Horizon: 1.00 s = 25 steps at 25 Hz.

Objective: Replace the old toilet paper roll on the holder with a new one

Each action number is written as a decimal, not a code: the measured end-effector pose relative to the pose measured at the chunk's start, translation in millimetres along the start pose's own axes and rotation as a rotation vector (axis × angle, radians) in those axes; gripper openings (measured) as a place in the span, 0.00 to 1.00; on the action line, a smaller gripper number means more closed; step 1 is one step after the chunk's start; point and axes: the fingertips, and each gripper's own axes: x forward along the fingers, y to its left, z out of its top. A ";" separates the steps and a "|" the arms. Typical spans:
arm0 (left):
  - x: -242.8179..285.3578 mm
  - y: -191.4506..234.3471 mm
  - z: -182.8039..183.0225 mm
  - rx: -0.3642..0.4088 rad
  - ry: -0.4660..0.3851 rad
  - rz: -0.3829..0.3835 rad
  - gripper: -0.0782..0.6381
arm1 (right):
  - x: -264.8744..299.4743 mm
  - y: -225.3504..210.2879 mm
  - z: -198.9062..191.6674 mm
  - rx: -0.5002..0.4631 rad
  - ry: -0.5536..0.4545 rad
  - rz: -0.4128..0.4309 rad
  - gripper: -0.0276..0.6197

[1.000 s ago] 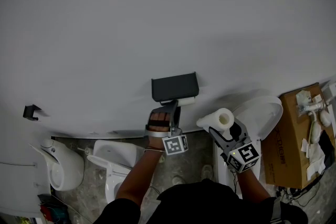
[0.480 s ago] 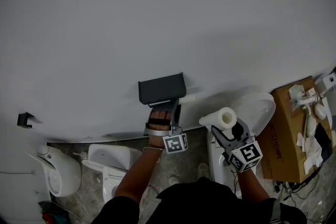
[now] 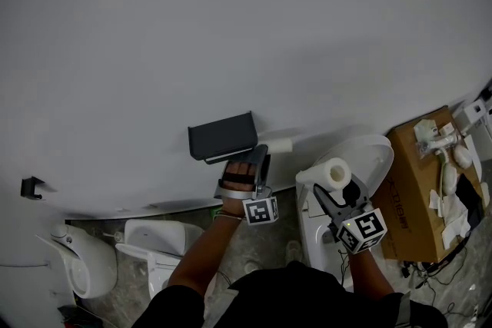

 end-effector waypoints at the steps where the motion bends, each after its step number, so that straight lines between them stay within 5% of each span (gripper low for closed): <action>1: 1.0 -1.6 1.4 0.003 -0.001 -0.005 0.33 | -1.5 -2.7 0.5 0.000 -0.002 -0.007 0.49; 9: -7.1 4.9 9.6 -0.168 -0.026 -0.027 0.33 | -0.9 -12.8 2.2 0.003 -0.010 -0.033 0.49; 19: -55.0 52.4 14.3 -0.697 -0.137 -0.042 0.33 | 11.4 -4.8 7.0 -0.018 -0.018 -0.038 0.49; 25: -87.6 87.0 3.3 -0.936 -0.214 -0.001 0.33 | 24.7 13.5 14.8 -0.043 -0.036 -0.004 0.49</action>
